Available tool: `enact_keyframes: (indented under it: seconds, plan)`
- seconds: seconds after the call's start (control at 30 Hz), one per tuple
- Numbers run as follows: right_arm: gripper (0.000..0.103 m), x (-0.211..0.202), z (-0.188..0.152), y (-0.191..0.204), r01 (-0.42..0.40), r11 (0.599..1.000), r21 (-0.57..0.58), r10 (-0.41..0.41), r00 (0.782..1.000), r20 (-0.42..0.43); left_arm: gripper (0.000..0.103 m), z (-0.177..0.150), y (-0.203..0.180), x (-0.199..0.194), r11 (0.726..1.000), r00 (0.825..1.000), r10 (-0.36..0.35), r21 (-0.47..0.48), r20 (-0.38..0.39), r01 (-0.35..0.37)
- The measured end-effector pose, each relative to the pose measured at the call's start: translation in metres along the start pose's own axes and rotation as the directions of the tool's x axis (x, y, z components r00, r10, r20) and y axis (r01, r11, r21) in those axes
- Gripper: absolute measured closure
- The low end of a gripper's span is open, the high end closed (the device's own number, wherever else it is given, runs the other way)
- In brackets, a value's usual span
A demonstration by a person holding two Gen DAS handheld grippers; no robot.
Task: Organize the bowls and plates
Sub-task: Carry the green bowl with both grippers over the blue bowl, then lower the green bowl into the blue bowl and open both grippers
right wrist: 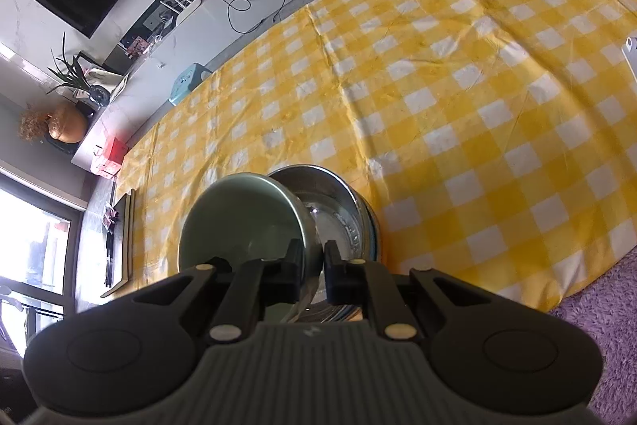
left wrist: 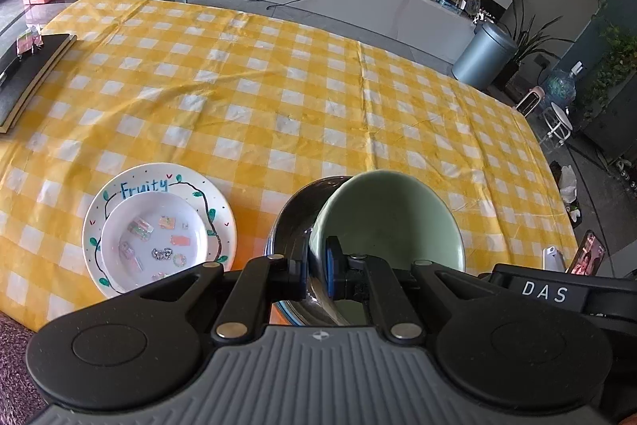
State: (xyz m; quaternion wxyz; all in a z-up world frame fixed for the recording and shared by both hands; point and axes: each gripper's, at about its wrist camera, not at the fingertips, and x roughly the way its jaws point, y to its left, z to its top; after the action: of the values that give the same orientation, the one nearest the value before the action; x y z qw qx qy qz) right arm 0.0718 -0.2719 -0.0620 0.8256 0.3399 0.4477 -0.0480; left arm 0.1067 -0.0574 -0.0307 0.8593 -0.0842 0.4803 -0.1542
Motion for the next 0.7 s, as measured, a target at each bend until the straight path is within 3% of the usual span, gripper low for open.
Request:
enact_keyframes:
  seconds: [0.43, 0.7]
  plan:
    - [0.095, 0.029, 0.005, -0.012, 0.037, 0.999, -0.008, -0.037, 0.998, -0.042, 0.094, 0.001, -0.011, 0.023, 0.994, 0.998, 0.052, 0.093, -0.032, -0.049]
    - [0.091, 0.036, 0.004, -0.010, 0.041, 0.999, -0.014, -0.042, 0.997, -0.064, 0.094, 0.003, -0.008, 0.029, 0.994, 0.997, 0.063, 0.097, -0.035, -0.059]
